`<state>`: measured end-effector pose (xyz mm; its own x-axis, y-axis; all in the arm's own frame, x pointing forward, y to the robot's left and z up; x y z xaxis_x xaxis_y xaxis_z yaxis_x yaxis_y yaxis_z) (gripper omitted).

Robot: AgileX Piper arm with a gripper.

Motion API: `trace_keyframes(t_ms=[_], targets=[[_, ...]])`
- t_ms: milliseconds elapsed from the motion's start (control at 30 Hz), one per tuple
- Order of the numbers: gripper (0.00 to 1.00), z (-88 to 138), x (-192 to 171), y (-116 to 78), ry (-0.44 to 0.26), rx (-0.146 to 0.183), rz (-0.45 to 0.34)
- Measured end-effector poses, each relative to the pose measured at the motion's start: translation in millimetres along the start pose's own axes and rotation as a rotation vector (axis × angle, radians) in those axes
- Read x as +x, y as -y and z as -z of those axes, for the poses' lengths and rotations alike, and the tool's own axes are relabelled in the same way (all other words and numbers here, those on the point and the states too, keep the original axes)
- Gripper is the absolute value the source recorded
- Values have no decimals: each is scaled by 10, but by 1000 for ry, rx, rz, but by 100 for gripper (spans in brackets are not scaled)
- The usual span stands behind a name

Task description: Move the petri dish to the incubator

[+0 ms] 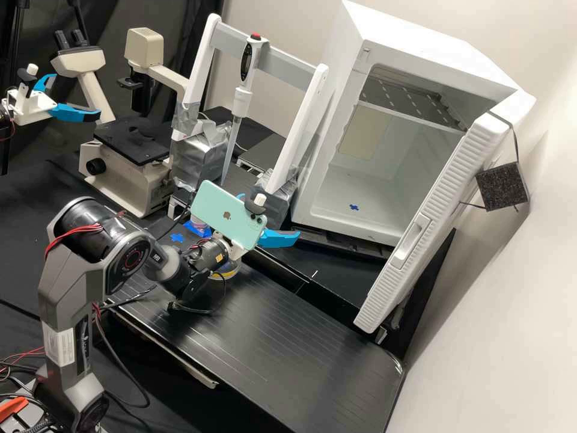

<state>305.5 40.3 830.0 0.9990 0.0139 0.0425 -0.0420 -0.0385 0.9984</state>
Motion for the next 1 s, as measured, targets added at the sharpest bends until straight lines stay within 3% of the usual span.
trace_keyframes(t_ms=[367, 500, 767, 1000], targets=[[100, -14, -69, 10, 0, 0, 0], [100, -14, -268, -10, -7, 1, -10], [100, -3, -814, -79, -114, 24, -96], [100, -108, -1194, 40, -88, 26, -59]])
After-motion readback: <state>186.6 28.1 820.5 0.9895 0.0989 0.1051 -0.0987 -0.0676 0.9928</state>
